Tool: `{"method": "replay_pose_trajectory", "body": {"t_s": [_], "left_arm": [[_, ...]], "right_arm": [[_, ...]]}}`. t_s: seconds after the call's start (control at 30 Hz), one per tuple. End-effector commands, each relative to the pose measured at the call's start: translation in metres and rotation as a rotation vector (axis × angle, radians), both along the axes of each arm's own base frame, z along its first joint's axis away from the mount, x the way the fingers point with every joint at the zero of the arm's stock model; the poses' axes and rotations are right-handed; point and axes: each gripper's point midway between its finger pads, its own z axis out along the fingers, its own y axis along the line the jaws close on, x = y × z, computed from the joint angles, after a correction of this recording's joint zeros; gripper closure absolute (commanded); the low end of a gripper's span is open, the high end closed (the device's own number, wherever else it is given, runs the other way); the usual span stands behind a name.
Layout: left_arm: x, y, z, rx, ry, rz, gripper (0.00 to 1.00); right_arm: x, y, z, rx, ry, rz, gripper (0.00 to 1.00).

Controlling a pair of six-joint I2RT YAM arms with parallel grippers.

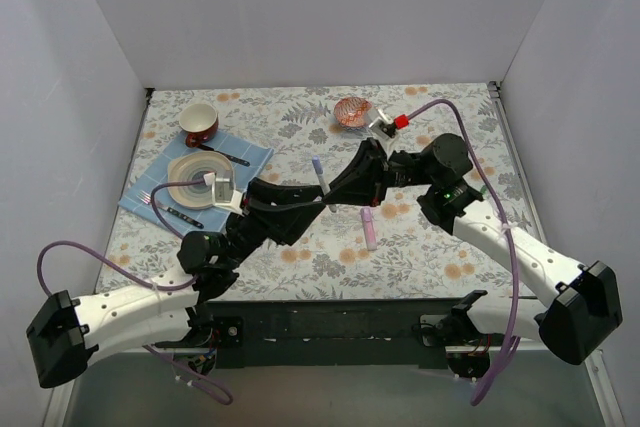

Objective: Insert the pens into the pen caps

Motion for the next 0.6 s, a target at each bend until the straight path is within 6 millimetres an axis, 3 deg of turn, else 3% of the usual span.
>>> {"method": "replay_pose_trajectory", "body": {"t_s": [0.0,0.03,0.23,0.27,0.33,0.37,0.43,0.57], "left_arm": [[-0.059,-0.042,-0.068,0.368,0.003,-0.318,0.4],[-0.058,-0.042,-0.058,0.363,-0.025,-0.308,0.37],[-0.053,-0.044,-0.042,0.428,-0.084,-0.265,0.26],[-0.049,-0.043,-0.031,0.425,-0.115,-0.233,0.25],[-0.043,-0.04,-0.027,0.447,-0.12,-0.193,0.23],[-0.041,-0.037,-0.014,0.431,-0.137,-0.173,0.22],[-0.033,-0.033,-0.006,0.447,-0.156,-0.123,0.21],[-0.025,-0.026,0.014,0.48,-0.196,-0.073,0.21]], "right_arm": [[0.03,-0.015,0.076,0.297,-0.142,-0.267,0.99],[0.026,-0.017,0.077,0.297,-0.143,-0.258,0.99],[0.005,-0.021,0.067,0.281,-0.124,-0.168,0.99],[0.002,-0.022,0.064,0.276,-0.1,-0.15,0.99],[-0.008,-0.024,0.059,0.273,-0.097,-0.103,0.99],[-0.013,-0.025,0.058,0.273,-0.075,-0.077,0.99],[-0.02,-0.028,0.054,0.276,-0.075,-0.05,0.99],[-0.023,-0.03,0.04,0.247,-0.062,-0.056,0.99]]}}
